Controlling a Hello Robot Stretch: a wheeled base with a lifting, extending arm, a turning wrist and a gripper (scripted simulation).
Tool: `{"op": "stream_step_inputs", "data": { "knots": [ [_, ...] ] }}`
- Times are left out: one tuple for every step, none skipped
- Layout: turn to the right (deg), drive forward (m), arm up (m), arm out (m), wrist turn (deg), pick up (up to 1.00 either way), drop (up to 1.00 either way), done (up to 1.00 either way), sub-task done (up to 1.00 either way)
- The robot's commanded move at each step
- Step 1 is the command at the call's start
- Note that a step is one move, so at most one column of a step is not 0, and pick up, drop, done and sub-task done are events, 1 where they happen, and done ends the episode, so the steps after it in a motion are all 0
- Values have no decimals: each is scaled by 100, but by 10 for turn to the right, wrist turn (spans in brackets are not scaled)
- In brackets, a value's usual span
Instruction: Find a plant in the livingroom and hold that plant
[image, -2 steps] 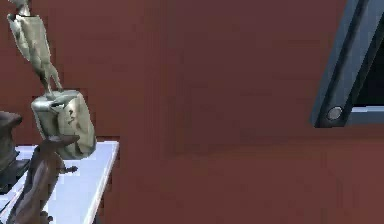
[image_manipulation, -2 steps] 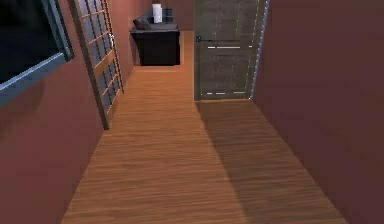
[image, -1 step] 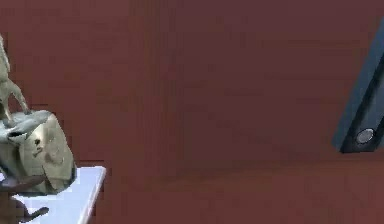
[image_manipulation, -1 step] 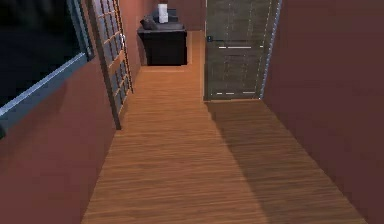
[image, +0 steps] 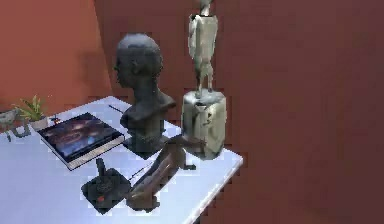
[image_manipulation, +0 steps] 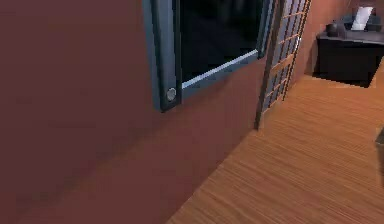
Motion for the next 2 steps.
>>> {"op": "stream_step_inputs", "data": {
  "knots": [
    [-450, 0, 0, 0, 0, 0, 0, 0, 0],
    [-450, 0, 0, 0, 0, 0, 0, 0, 0]
  ]
}}
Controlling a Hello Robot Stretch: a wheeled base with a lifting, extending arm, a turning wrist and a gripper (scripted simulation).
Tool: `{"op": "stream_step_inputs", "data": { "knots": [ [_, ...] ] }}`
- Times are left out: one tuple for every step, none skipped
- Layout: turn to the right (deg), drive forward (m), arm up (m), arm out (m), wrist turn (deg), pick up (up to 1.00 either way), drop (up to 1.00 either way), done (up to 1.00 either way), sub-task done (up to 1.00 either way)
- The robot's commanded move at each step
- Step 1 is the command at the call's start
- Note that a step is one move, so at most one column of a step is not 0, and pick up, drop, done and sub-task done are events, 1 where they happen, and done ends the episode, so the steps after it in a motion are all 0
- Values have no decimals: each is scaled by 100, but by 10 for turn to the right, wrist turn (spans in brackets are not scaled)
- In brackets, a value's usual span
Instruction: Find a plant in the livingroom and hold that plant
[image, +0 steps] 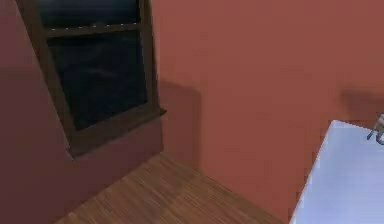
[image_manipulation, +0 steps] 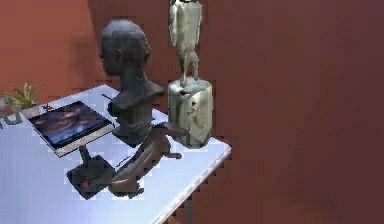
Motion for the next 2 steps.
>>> {"op": "stream_step_inputs", "data": {
  "knots": [
    [-360, 0, 0, 0, 0, 0, 0, 0, 0],
    [-120, 0, 0, 0, 0, 0, 0, 0, 0]
  ]
}}
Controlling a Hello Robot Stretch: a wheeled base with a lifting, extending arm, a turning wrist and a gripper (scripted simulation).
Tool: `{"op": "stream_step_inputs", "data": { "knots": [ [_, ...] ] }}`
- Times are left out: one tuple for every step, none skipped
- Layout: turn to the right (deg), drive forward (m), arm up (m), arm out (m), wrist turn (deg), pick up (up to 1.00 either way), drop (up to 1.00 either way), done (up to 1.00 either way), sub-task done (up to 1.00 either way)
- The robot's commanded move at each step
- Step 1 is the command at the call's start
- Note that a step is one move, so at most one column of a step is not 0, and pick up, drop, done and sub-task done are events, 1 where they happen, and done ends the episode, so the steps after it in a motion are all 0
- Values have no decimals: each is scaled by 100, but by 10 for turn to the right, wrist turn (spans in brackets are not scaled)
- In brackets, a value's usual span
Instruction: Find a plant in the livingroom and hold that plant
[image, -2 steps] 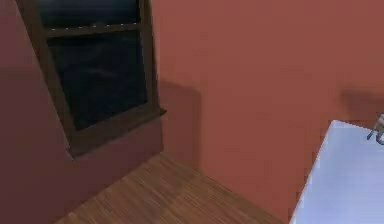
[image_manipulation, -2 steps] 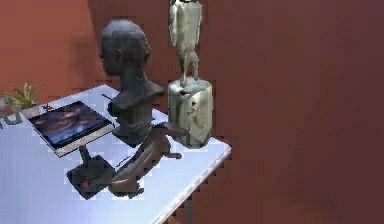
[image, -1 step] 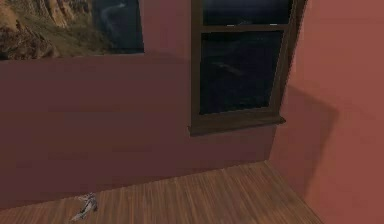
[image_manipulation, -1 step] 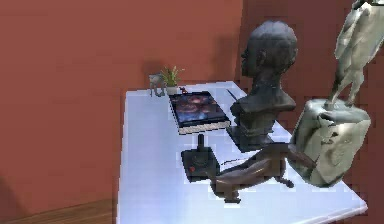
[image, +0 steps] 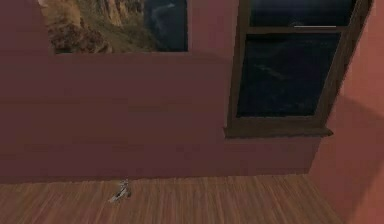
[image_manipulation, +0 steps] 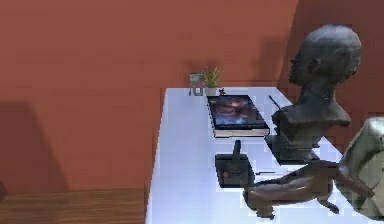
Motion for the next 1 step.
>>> {"op": "stream_step_inputs", "data": {
  "knots": [
    [0, 10, 0, 0, 0, 0, 0, 0, 0]
  ]
}}
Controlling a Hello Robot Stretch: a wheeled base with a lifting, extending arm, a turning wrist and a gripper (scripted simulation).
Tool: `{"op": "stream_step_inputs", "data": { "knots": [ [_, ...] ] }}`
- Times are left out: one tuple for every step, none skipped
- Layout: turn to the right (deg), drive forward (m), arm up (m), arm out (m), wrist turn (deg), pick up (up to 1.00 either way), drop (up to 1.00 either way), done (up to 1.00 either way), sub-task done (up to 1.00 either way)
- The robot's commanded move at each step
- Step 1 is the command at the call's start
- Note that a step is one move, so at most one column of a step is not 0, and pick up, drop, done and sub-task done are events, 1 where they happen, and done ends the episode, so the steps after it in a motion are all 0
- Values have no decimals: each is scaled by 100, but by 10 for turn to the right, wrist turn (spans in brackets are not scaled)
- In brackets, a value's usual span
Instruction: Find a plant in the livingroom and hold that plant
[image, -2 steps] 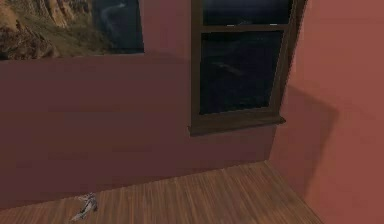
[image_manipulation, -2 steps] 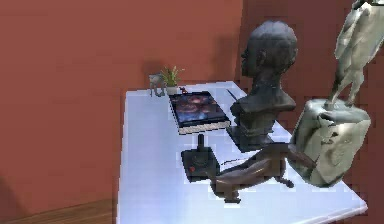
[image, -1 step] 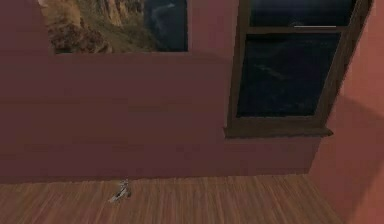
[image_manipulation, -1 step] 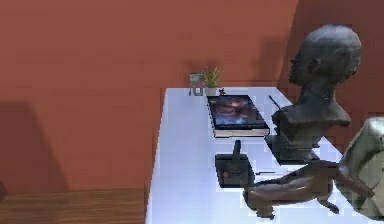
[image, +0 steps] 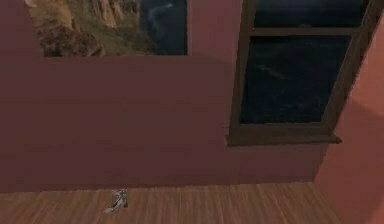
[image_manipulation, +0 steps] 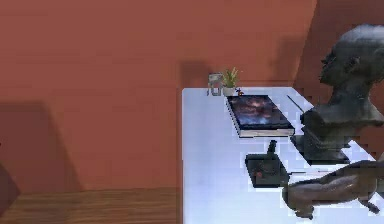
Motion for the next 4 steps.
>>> {"op": "stream_step_inputs", "data": {
  "knots": [
    [330, 0, 0, 0, 0, 0, 0, 0, 0],
    [0, 20, 0, 0, 0, 0, 0, 0, 0],
    [300, 0, 0, 0, 0, 0, 0, 0, 0],
    [0, 35, 0, 0, 0, 0, 0, 0, 0]
  ]
}}
